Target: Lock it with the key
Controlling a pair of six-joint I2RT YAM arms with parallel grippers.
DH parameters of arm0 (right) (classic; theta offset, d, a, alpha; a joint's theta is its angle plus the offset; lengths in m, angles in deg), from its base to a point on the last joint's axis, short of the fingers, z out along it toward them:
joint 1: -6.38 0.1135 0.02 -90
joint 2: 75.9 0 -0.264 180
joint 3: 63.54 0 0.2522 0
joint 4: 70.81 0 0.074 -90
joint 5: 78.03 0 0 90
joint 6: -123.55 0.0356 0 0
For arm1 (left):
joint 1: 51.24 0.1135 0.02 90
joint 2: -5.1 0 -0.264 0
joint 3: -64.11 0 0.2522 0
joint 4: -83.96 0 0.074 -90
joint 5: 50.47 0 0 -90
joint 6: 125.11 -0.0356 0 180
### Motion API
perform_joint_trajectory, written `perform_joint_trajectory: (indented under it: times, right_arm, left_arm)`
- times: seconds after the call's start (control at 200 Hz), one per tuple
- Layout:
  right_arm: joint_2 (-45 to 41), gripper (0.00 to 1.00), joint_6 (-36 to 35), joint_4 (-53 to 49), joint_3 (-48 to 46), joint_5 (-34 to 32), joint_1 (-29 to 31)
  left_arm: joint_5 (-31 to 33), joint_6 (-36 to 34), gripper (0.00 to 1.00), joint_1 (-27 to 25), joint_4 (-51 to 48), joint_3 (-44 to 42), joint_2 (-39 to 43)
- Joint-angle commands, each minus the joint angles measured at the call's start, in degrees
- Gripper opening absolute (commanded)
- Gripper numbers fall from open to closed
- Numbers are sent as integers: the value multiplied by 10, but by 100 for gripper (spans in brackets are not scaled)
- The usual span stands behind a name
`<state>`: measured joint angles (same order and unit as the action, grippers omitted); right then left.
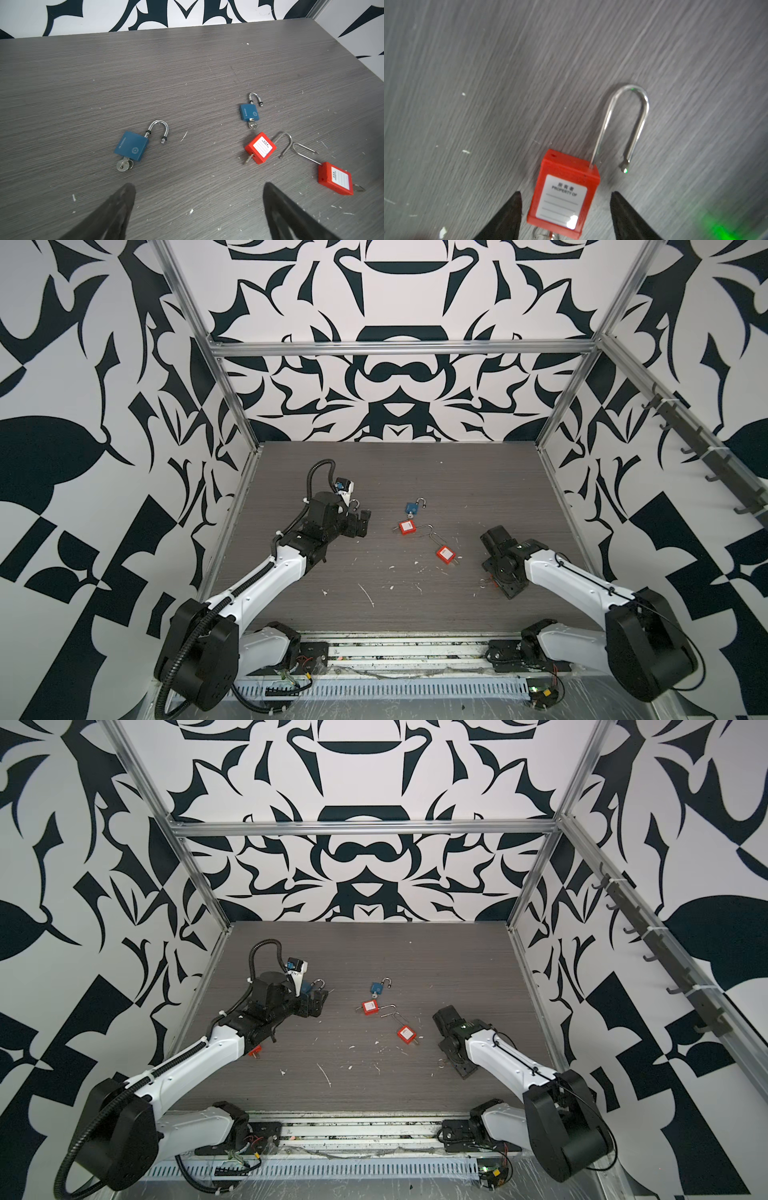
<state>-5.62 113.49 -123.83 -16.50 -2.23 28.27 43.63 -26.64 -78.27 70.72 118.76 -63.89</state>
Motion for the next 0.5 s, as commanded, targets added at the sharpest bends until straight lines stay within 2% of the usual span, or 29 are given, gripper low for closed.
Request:
perform_joint_trajectory:
  times: [0.0,0.14,0.29,0.495]
  right_arm:
    - [15,68,-51,-1,40,-34,3]
    - [64,61,-131,-1,77,-46,3]
    - [112,59,-232,12,119,-39,3]
    - [118,58,-362,33,146,-40,3]
  left_arm:
    - [8,-7,98,-2,-16,25,4]
    - [8,-11,98,-3,-20,30,3]
    - [5,-14,98,-3,-23,36,4]
    - [1,-19,98,-3,-28,39,6]
